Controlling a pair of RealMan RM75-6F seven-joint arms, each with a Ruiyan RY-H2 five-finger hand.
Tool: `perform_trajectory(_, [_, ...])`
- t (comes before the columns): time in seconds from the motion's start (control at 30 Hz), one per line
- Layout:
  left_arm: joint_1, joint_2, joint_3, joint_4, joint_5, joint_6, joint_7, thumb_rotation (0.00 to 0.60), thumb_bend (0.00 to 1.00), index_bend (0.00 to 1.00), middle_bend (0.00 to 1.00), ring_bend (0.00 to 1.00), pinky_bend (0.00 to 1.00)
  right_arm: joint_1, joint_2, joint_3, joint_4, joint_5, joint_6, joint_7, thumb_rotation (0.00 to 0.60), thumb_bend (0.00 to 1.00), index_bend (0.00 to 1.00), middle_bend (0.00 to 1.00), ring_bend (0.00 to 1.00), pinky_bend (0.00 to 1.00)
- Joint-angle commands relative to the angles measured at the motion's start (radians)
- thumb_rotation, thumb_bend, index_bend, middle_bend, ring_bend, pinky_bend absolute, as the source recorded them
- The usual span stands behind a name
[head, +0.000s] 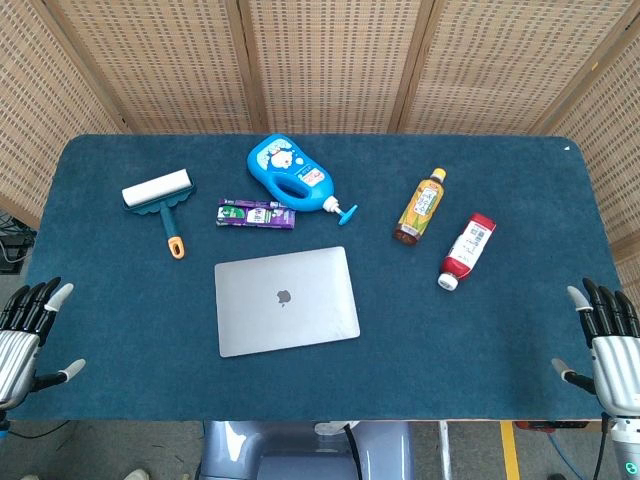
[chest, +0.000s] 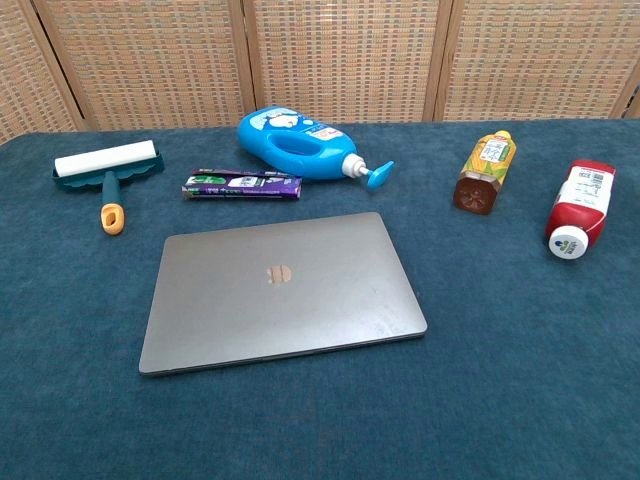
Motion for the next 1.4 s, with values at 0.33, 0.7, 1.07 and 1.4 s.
perform_trajectory(0.33, [-0.022,-0.039,-0.018,0.013,0.027,0.000,0.012,0.600,0.00,0.00,0.00,0.00,0.00,-0.002,0.002,-0.002,-0.012,0.000,0.000,0.007,0.600,0.00,0.00,0.00,0.00,0.00])
perform_trajectory(0.7, [-0.283,-0.154,-0.108,-0.102,-0.092,-0.395,-0.005,0.600,0.90,0.00,0.91,0.97,1.00,0.009,0.000,0.013,-0.004,0.035,-0.026,0.000,0.600,0.00,0.00,0.00,0.00,0.00])
perform_trajectory(1.07, [-0.651,-0.280,-0.180,-0.168,-0.710,-0.841,0.267,0.600,1.00,0.00,0.95,1.00,1.00,0.025,-0.017,0.034,0.027,0.108,-0.073,-0.023,0.600,0.00,0.00,0.00,0.00,0.00])
perform_trajectory(1.4, [-0.885,-0.392,-0.145,-0.119,-1.120,-0.794,0.426,0.600,1.00,0.00,0.95,1.00,1.00,0.035,-0.029,0.036,0.045,0.133,-0.099,-0.036,0.600,0.00,0.00,0.00,0.00,0.00])
